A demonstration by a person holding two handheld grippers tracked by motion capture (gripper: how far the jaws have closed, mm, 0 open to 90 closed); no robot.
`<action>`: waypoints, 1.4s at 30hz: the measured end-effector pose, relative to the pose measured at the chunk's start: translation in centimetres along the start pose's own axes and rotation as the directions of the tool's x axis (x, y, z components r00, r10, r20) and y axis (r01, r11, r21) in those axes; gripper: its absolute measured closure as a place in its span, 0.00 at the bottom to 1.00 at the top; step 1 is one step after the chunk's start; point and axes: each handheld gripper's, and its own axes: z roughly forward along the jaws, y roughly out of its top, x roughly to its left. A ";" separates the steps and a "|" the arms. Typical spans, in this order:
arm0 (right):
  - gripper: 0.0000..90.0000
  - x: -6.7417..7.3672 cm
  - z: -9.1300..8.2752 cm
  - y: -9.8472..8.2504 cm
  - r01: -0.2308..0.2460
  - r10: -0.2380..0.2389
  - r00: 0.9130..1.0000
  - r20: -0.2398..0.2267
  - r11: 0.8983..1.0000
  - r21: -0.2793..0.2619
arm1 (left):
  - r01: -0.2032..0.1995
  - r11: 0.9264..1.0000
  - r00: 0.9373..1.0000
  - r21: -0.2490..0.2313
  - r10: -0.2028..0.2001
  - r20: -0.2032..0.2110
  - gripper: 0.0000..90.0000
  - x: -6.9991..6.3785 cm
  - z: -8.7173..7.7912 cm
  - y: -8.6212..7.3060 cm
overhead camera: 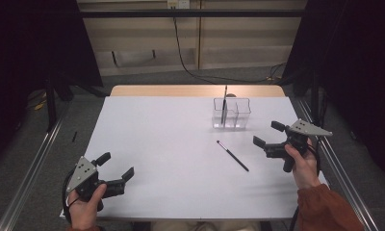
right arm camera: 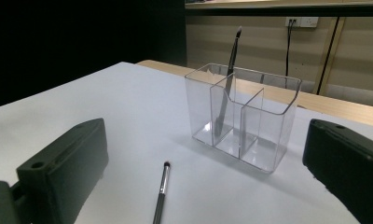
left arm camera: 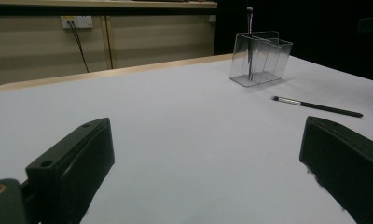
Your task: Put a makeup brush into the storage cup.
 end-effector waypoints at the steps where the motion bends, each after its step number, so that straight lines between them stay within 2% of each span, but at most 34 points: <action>1: 0.00 0.1 -0.2 -0.1 0.005 -0.005 1.000 0.001 1.000 0.001 | 0.000 1.000 1.000 0.000 0.000 0.001 0.03 0.0 0.0 0.0; 5: 0.00 0.4 -1.0 -0.6 -0.003 0.003 1.000 -0.014 1.000 0.004 | 0.002 1.000 1.000 -0.002 -0.002 -0.006 0.03 0.1 -0.2 -0.1; 11: 0.00 0.9 -2.0 -1.4 -0.007 0.007 1.000 0.000 1.000 0.003 | 0.011 1.000 1.000 -0.017 -0.011 -0.016 0.03 0.1 -0.6 -0.2; 17: 0.00 1.5 -2.8 -2.2 0.012 -0.012 1.000 0.002 1.000 0.010 | 0.027 0.999 0.999 -0.029 -0.027 -0.018 0.03 0.1 -0.6 -0.2; 19: 0.00 1.6 -3.2 -2.4 0.012 -0.012 1.000 0.000 1.000 0.016 | 0.016 0.999 1.000 -0.028 -0.017 -0.014 0.03 0.1 -0.6 -0.2; 27: 0.00 1.8 -5.3 -3.4 0.010 -0.010 1.000 0.025 1.000 0.014 | 0.016 1.000 1.000 -0.025 -0.016 -0.012 0.03 0.1 -0.8 -0.3; 35: 0.00 1.7 -7.2 -4.4 -0.011 0.011 0.998 0.055 1.000 0.009 | 0.009 1.000 1.000 -0.023 -0.009 -0.011 0.03 -0.2 -0.9 -0.3; 42: 0.00 1.7 -7.4 -4.8 -0.003 0.002 0.999 0.049 1.000 0.014 | 0.002 1.000 1.000 -0.020 -0.002 -0.001 0.03 -0.3 -0.8 -0.2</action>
